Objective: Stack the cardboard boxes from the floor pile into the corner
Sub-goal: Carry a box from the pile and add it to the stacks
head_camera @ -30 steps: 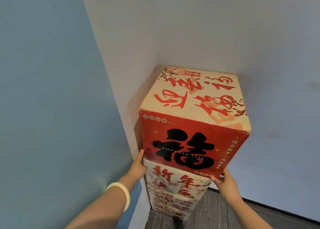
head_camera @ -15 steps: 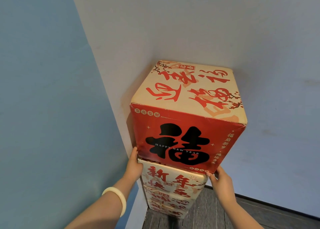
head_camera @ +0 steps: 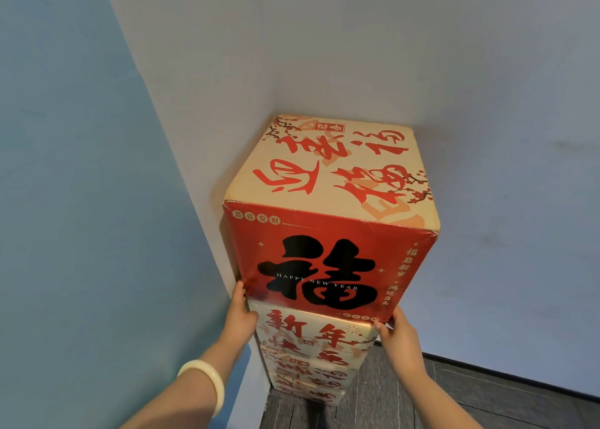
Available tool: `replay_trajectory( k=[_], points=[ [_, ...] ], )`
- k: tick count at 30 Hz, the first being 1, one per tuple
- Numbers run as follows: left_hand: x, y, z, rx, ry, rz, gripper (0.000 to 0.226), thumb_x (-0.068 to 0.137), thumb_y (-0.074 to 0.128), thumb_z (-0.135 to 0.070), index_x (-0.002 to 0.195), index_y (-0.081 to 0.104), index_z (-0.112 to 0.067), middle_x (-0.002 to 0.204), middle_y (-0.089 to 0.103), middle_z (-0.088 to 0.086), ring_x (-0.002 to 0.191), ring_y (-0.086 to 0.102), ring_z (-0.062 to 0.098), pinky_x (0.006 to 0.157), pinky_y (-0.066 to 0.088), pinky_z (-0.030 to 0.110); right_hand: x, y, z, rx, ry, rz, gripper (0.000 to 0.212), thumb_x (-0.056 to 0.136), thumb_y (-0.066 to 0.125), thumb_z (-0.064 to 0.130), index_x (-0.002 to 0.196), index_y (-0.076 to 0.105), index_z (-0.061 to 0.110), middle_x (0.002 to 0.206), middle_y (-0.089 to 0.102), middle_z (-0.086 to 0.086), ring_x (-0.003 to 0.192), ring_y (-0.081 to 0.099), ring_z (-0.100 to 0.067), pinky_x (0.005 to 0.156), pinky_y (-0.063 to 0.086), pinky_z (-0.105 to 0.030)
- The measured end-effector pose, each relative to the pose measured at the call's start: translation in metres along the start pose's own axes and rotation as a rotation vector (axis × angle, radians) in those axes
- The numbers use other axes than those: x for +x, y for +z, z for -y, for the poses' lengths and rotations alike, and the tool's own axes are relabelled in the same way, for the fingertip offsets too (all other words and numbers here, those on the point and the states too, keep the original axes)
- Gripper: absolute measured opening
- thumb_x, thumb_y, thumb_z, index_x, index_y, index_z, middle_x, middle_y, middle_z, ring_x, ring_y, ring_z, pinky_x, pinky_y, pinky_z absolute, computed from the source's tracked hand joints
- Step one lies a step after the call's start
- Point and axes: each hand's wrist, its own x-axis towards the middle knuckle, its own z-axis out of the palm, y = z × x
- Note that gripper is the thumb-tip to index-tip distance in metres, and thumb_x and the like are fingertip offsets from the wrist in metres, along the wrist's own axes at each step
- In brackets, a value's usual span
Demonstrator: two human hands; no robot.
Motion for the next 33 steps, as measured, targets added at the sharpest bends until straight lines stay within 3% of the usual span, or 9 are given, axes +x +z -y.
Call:
replay_trajectory(
  k=[4,8,12,16,21,33],
  points=[
    [0.0019,-0.0021,0.0022,0.003,-0.017,0.014,0.069,0.087,0.051,0.013,0.141,0.028,-0.022,0.107,0.055,-0.015,0.088,0.051,-0.009,0.058,0.049,0.008,-0.0007,0.0036,-0.0017,0.002,0.006,0.006,0.041,0.094,0.051,0.011,0.132,0.045,0.022,0.105,0.058,0.012,0.089,0.054,-0.007,0.07,0.044,-0.026],
    [0.0024,-0.0035,0.0011,-0.005,-0.032,0.029,0.076,0.086,0.052,0.013,0.146,0.022,-0.021,0.119,0.054,-0.008,0.09,0.052,-0.009,0.06,0.051,0.009,0.0,0.0051,-0.0011,0.008,0.009,-0.001,0.041,0.093,0.052,0.01,0.132,0.045,0.021,0.104,0.058,0.011,0.092,0.055,-0.009,0.073,0.045,-0.026],
    [0.0003,-0.0022,-0.0029,0.003,-0.016,0.046,0.072,0.086,0.054,0.012,0.143,0.026,-0.022,0.101,0.055,-0.02,0.086,0.054,-0.009,0.058,0.051,0.01,-0.0005,0.0052,-0.0001,0.025,0.015,-0.004,0.044,0.093,0.053,0.009,0.134,0.043,0.02,0.107,0.057,0.011,0.099,0.053,-0.008,0.082,0.046,-0.028],
    [0.0007,-0.0027,-0.0035,0.01,-0.016,0.053,0.074,0.086,0.052,0.013,0.145,0.023,-0.022,0.109,0.056,-0.013,0.088,0.052,-0.008,0.056,0.049,0.008,0.0006,0.0059,-0.0015,0.048,0.03,-0.01,0.044,0.093,0.053,0.008,0.134,0.043,0.019,0.113,0.058,0.007,0.105,0.055,-0.011,0.087,0.047,-0.032],
    [-0.0005,-0.0031,-0.0058,0.029,-0.01,0.062,0.075,0.086,0.052,0.013,0.145,0.023,-0.022,0.101,0.053,-0.02,0.087,0.052,-0.007,0.055,0.048,0.007,0.0015,0.0069,-0.0019,0.061,0.049,-0.02,0.045,0.092,0.054,0.007,0.134,0.043,0.017,0.123,0.059,0.0,0.117,0.055,-0.02,0.092,0.047,-0.036],
    [-0.0006,-0.0044,-0.0056,0.034,-0.022,0.045,0.073,0.086,0.052,0.015,0.144,0.025,-0.02,0.101,0.054,-0.018,0.086,0.053,-0.008,0.057,0.05,0.009,0.0009,0.0067,-0.0016,0.08,0.052,-0.004,0.043,0.091,0.055,0.007,0.131,0.042,0.017,0.127,0.056,-0.002,0.12,0.053,-0.021,0.092,0.046,-0.035]
  ],
)
